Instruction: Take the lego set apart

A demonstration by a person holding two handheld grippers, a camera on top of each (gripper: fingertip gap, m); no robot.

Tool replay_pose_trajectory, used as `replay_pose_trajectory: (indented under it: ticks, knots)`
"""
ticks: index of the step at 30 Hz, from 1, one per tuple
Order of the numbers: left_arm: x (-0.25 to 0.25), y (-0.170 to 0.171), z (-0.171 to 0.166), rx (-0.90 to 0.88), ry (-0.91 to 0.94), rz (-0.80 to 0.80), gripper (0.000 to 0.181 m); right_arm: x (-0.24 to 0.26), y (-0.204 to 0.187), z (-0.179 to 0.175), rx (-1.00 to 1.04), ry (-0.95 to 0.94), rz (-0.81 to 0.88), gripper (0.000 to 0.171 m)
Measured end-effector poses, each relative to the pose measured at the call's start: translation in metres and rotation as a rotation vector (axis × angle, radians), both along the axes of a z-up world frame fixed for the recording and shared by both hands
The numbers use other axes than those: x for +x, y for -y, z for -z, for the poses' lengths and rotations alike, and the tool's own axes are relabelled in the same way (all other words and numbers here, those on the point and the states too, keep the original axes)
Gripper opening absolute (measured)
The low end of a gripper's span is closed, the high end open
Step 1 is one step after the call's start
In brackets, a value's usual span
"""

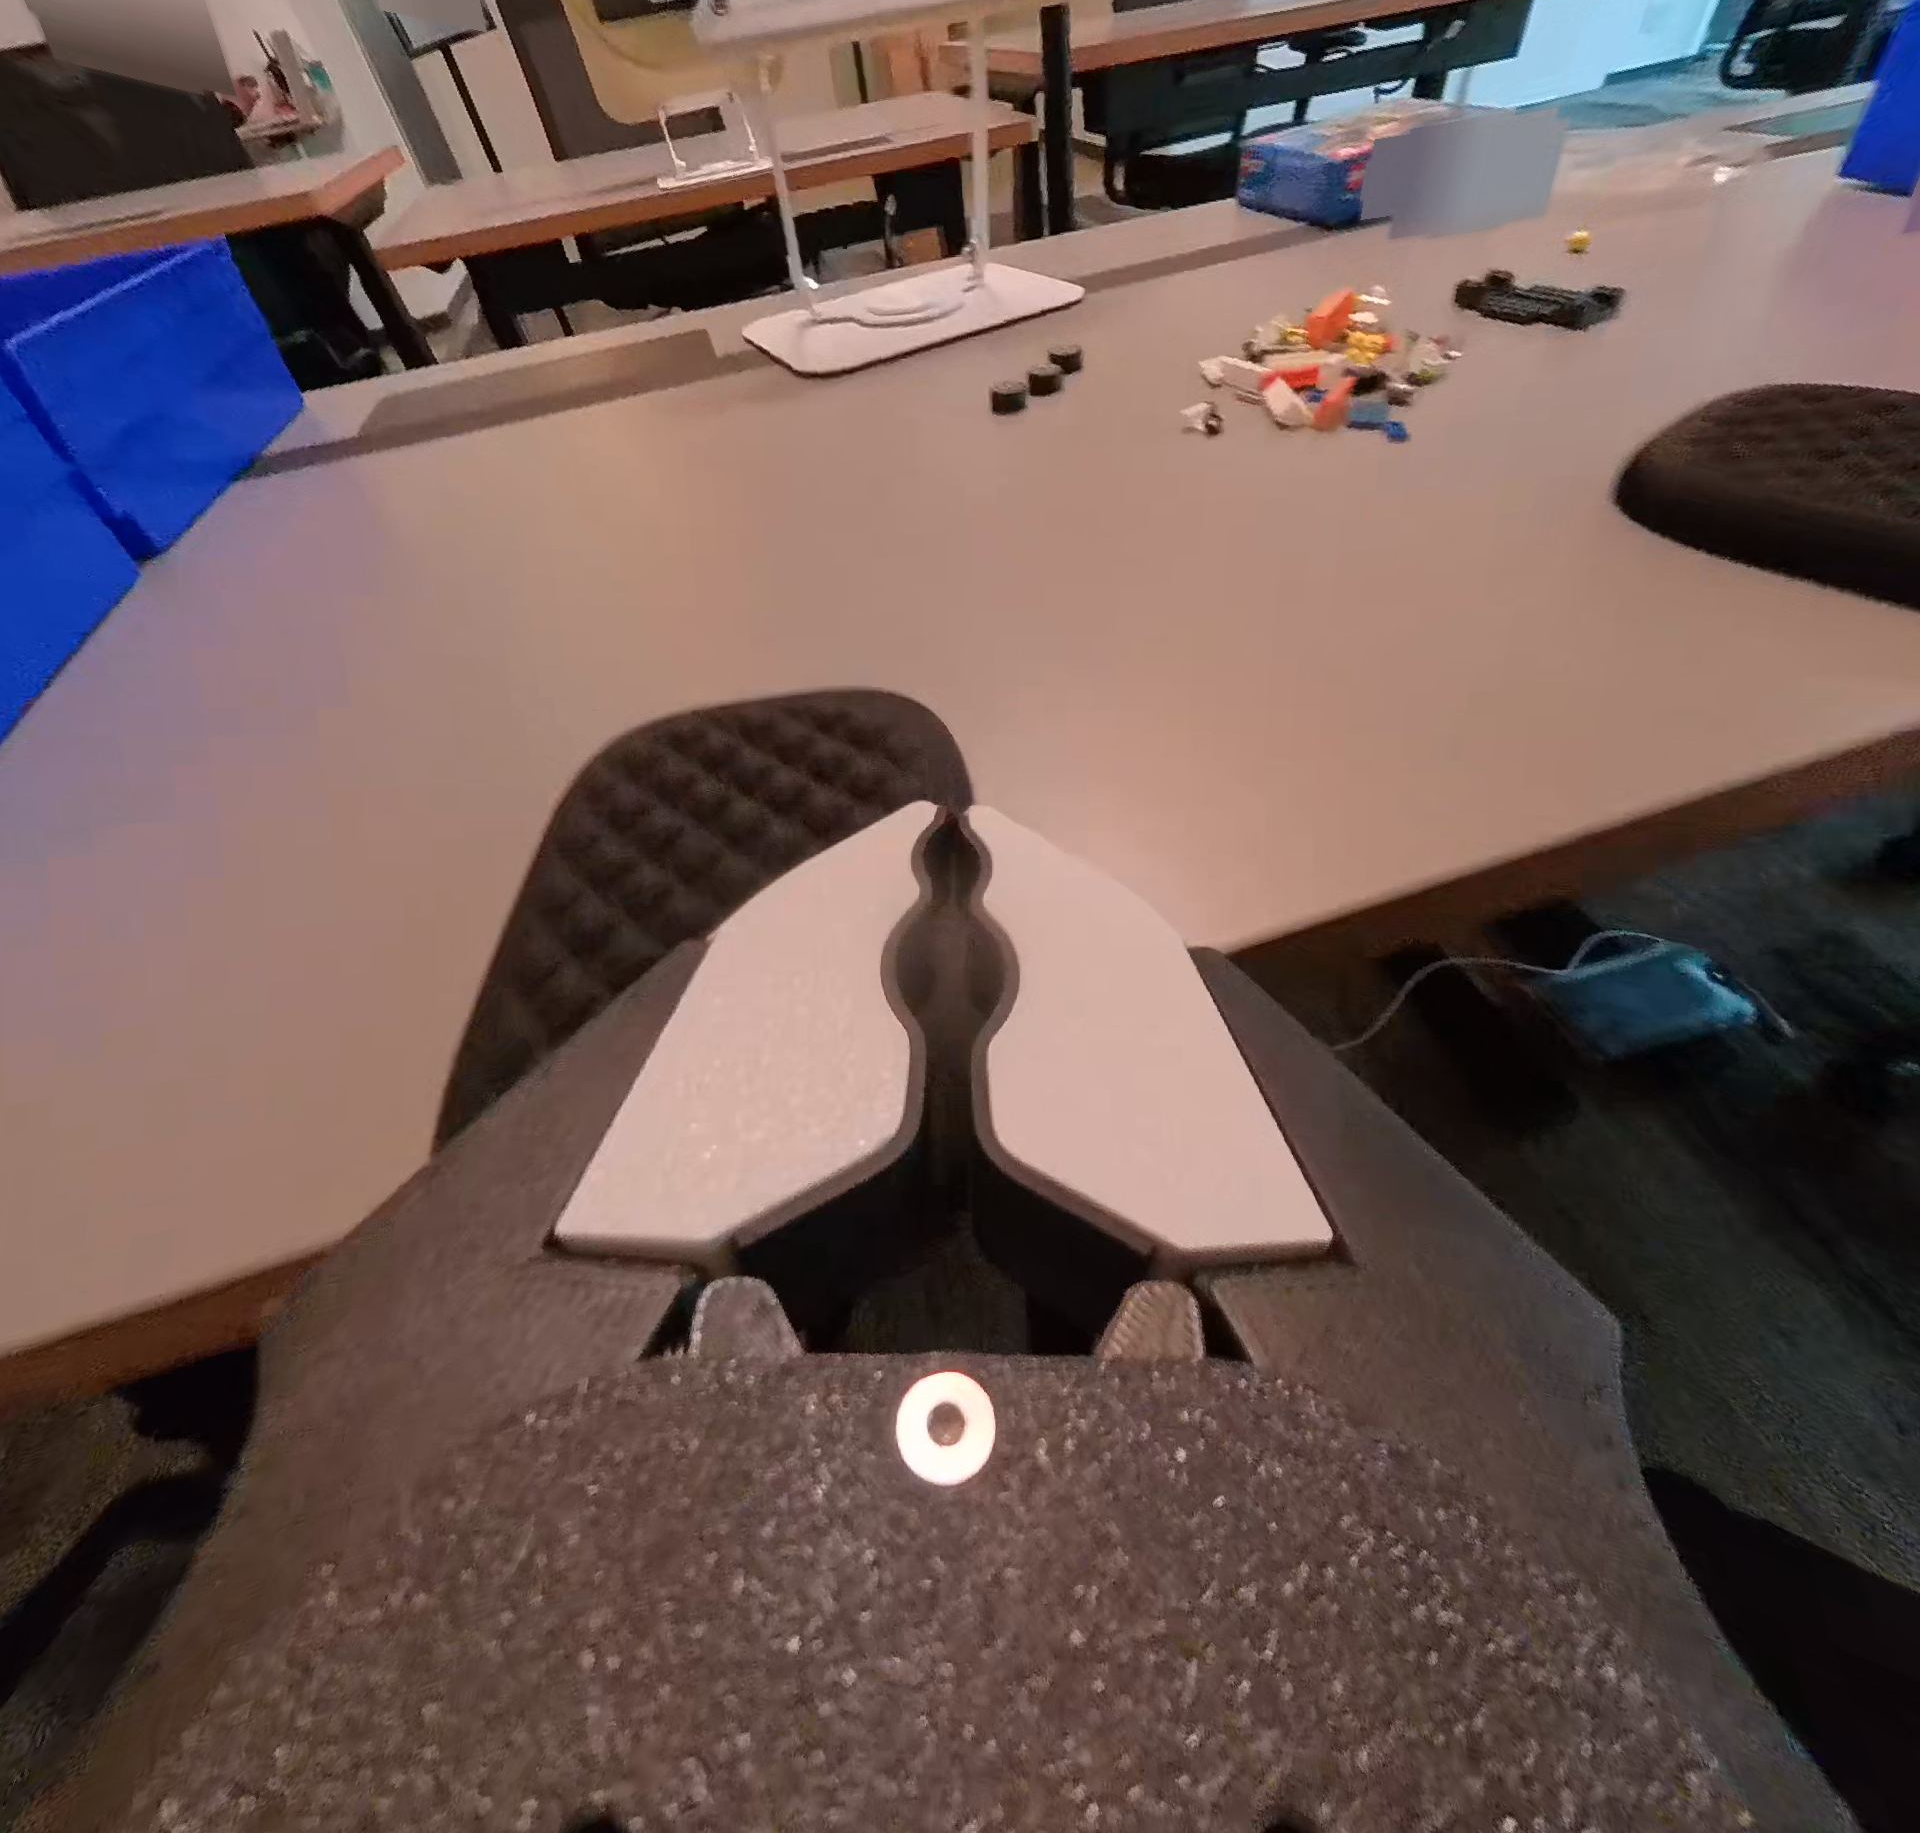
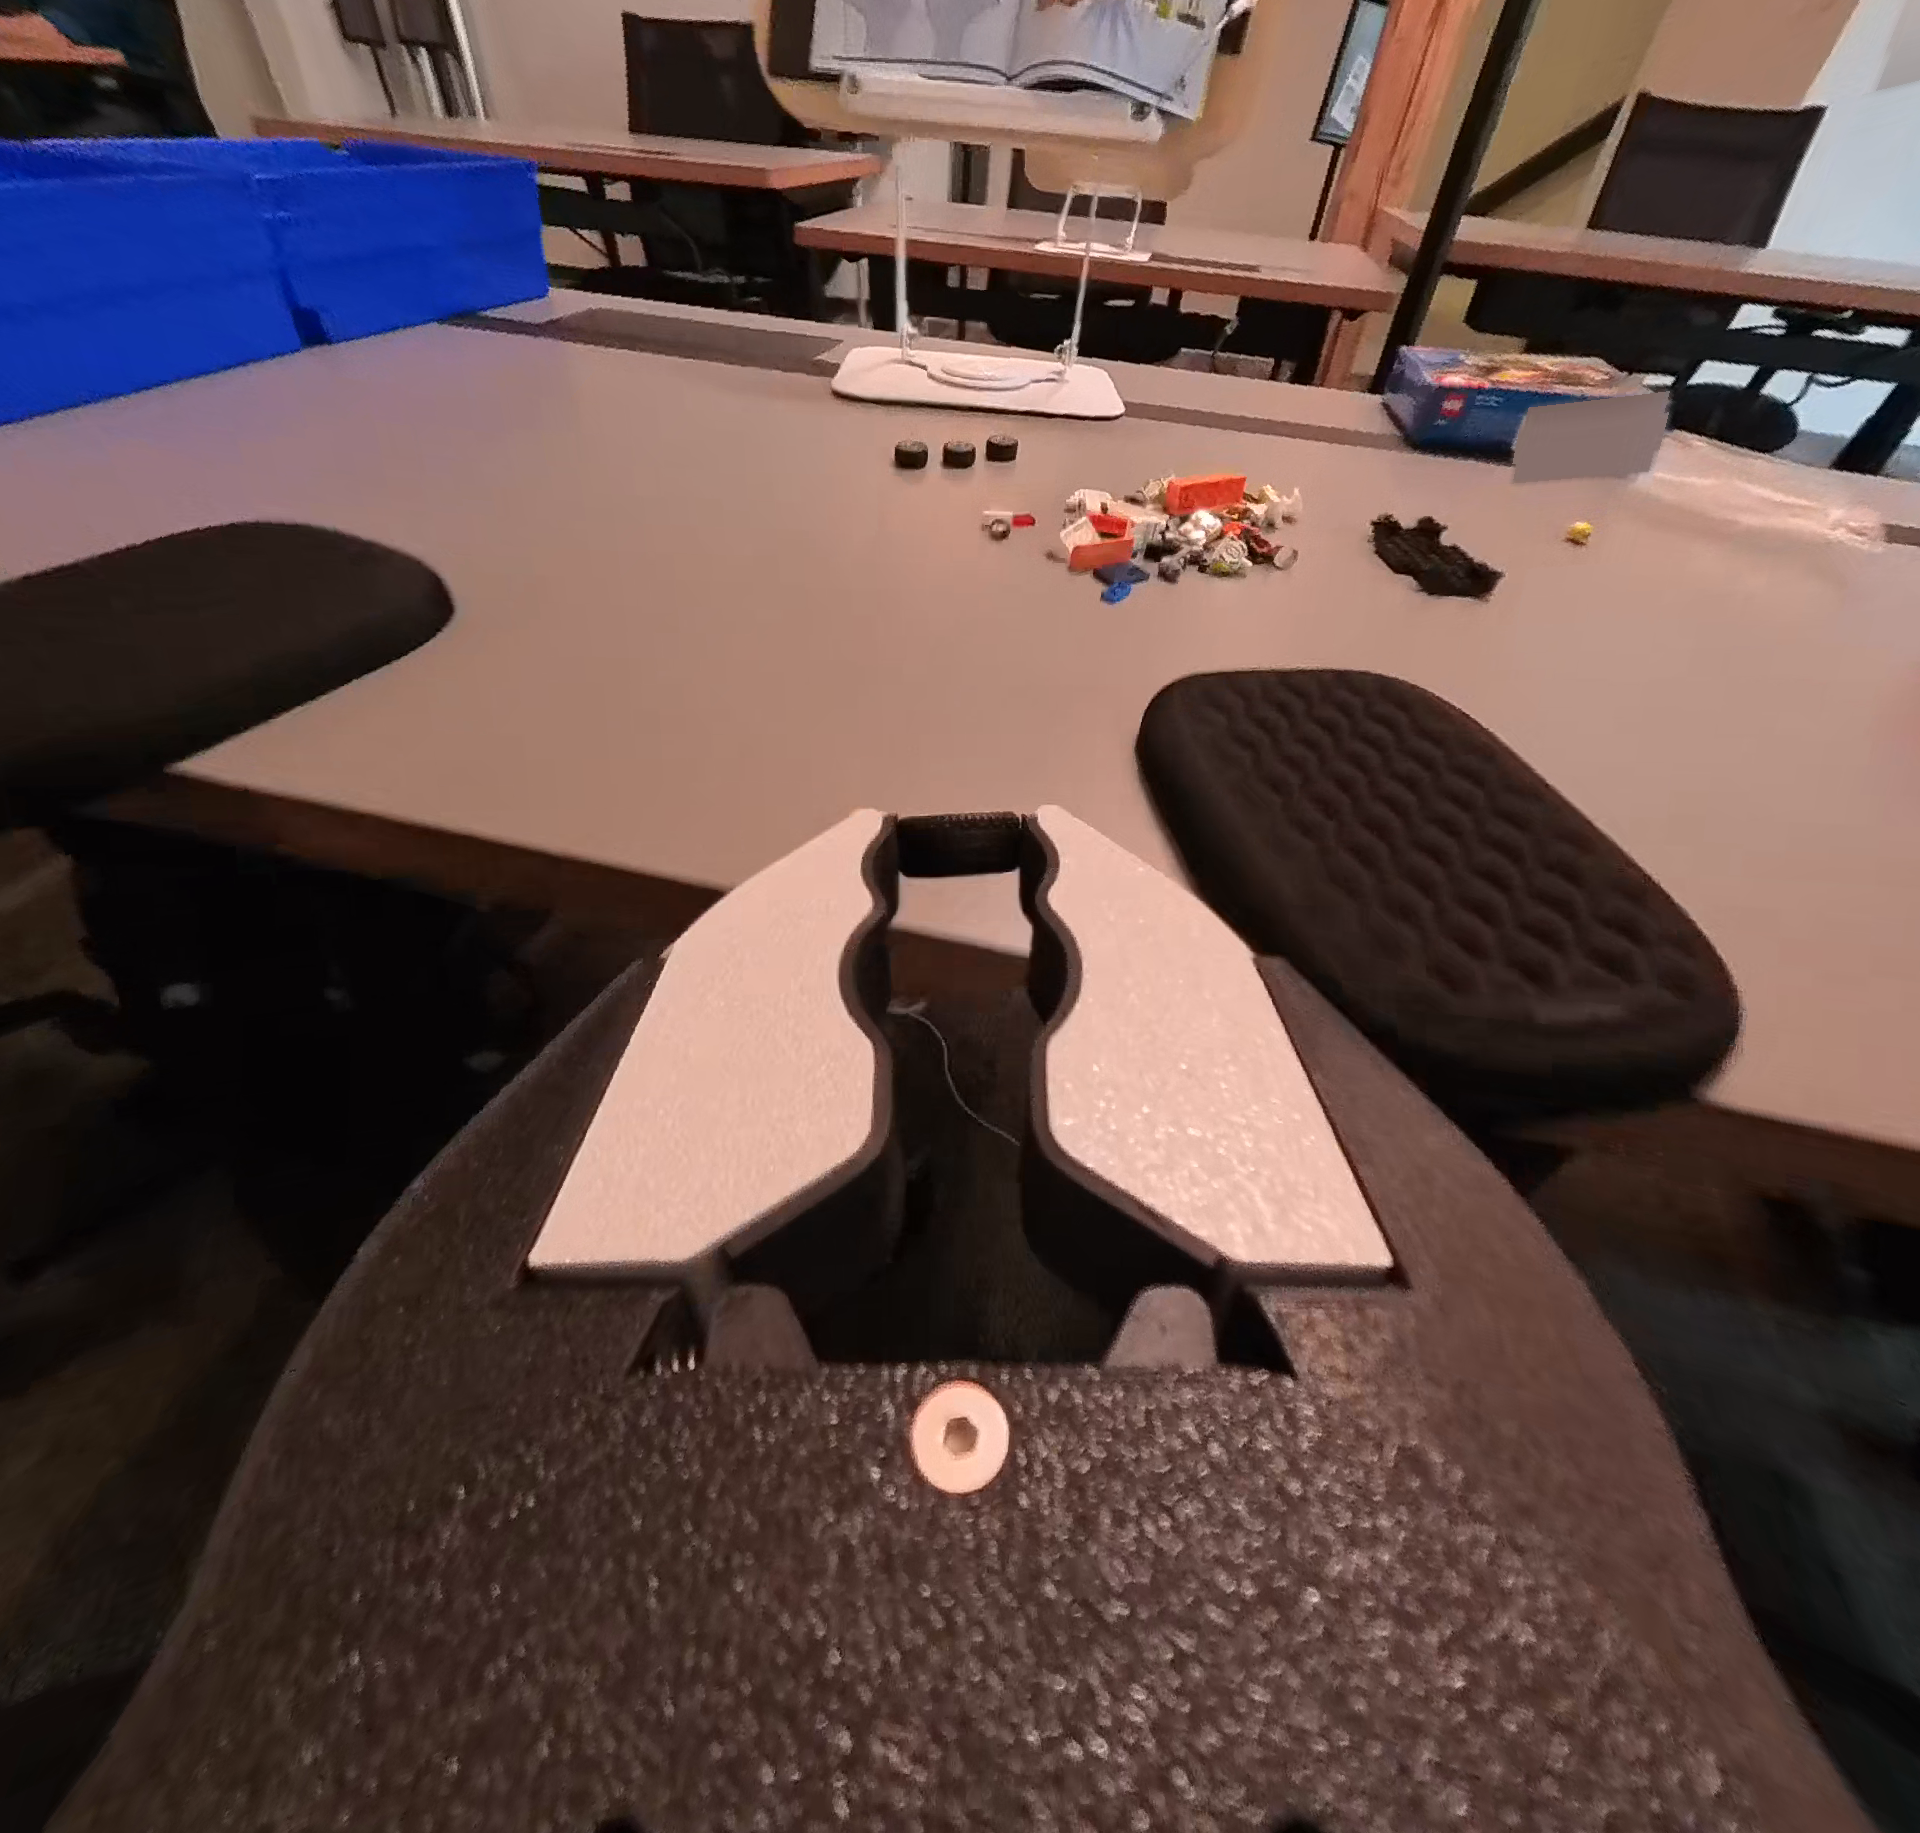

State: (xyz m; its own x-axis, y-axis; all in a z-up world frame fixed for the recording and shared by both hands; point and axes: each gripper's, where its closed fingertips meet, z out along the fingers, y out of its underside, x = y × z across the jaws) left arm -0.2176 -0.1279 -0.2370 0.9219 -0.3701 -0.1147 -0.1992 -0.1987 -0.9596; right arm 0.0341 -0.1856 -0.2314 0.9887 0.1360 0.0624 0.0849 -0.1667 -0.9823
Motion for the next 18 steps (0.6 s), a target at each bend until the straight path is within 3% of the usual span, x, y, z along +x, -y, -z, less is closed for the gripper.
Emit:
replay_pose_trajectory:
  ticks: [4,9,14,18]
  knots:
    - [-0.001,-0.041,-0.020,0.006,0.010,-0.013,0.000,0.011,-0.046,-0.014,0.003,-0.014,-0.013,0.022]
    - [-0.002,-0.061,-0.070,0.022,0.042,-0.035,0.000,0.029,-0.079,-0.070,0.022,0.003,-0.041,0.022]
    - [0.006,-0.059,-0.104,0.039,0.054,-0.017,0.000,0.046,-0.075,-0.117,0.026,0.031,-0.067,0.022]
    - [0.014,-0.062,-0.107,0.040,0.048,0.010,0.000,0.060,-0.064,-0.118,0.019,0.048,-0.063,0.022]
